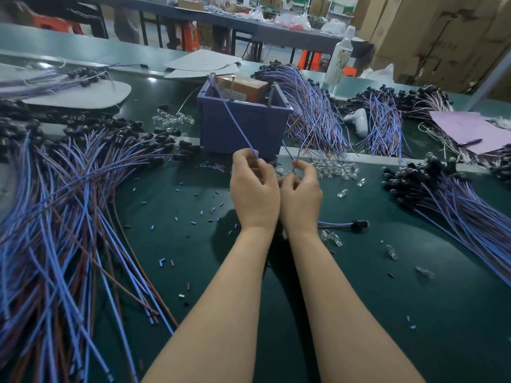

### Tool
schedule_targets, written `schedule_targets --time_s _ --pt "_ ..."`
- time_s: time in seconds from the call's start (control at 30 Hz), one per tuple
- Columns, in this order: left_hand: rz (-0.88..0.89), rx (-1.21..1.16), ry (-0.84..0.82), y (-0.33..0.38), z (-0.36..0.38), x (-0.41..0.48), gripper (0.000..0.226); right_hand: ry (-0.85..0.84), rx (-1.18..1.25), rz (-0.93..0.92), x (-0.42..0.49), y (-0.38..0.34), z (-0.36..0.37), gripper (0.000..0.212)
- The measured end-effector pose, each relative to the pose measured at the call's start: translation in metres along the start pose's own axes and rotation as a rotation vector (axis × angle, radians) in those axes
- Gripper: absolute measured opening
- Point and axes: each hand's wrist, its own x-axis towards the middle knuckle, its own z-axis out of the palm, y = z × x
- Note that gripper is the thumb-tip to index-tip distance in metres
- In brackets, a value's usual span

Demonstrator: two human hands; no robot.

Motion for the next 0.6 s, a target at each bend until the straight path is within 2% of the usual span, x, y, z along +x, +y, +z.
schedule_targets --time_s 0.3,0.6 --pt "-0.104 0.019 -0.064 -0.007 -0.001 0.005 0.01 -0.129 -0.104 -0.017 -0.004 -0.002 0.001 0.033" --pt "-0.142 0.064 -0.113 -0.011 0.0 0.009 0.02 -0.146 -0.111 -0.014 -0.006 -0.003 0.0 0.033"
